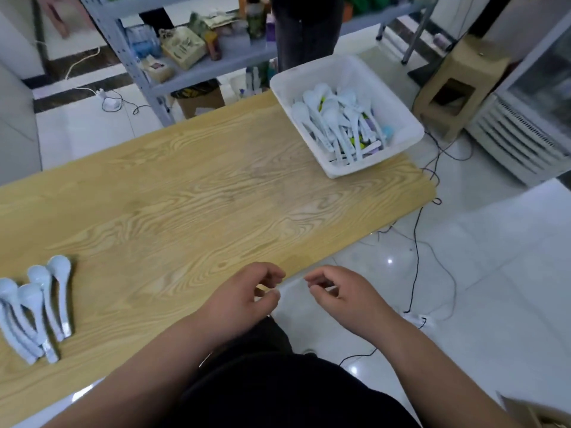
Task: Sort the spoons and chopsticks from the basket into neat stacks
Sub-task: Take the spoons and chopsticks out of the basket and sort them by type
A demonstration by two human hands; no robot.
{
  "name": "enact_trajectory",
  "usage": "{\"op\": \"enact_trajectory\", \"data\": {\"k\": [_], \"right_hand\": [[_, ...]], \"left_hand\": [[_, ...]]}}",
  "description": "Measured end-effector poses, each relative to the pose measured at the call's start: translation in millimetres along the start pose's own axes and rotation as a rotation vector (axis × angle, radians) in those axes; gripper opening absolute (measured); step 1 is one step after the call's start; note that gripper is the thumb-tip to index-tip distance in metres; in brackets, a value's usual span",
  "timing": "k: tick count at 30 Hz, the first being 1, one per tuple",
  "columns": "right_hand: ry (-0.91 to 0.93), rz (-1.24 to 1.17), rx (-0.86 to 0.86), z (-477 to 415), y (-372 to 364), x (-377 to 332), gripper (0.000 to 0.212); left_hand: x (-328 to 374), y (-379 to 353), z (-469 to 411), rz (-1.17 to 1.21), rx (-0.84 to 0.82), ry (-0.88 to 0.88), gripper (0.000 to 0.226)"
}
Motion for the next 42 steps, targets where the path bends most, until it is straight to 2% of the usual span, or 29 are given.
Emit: {"op": "enact_trajectory", "data": {"k": [10,14,19,27,32,37,42], "right_hand": [[-0.09,0.064,0.117,-31.4,108.6,55.5,0.021],[-0.113,0.071,0.113,-46.3,132.0,82.4,0.021],[-0.046,0.119,-0.007,-85.1,164.5,117.3,0.021],[0.262,0.307,-0.198,-181.5,267.2,125.8,0.023],[0.42,0.459,-0.251,-227.6,292.9,110.5,0.021],[0.422,0.415,-0.323,-250.9,288.8,103.7,0.015],[0.337,0.361,-0.281,-273.2,285.2,98.7,0.015]], "left_hand": [[46.1,-55.7,-130.4,-0.027,-0.239,-0.03,0.028],[67.5,-67.9,-179.1,-0.053,-0.239,-0.038,0.03],[85.2,-80.6,-230.8,-0.027,-0.143,-0.011,0.029],[123.5,-105.5,-273.8,0.04,0.238,0.114,0.027],[131.3,-118.2,-277.2,0.12,0.412,0.185,0.024],[123.3,-111.1,-271.1,0.162,0.496,0.232,0.023],[110.1,-83.8,-295.8,0.157,0.474,0.235,0.023]]}}
Point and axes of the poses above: each hand's wrist, its own z-axis away from the middle knuckle, its own y-axis out of the back of the hand, x = y × z, the point moved 7 cm from there along -z, towards the middle knuckle, and after that the axes turned 12 degrees about z, right-handed, at the moved point
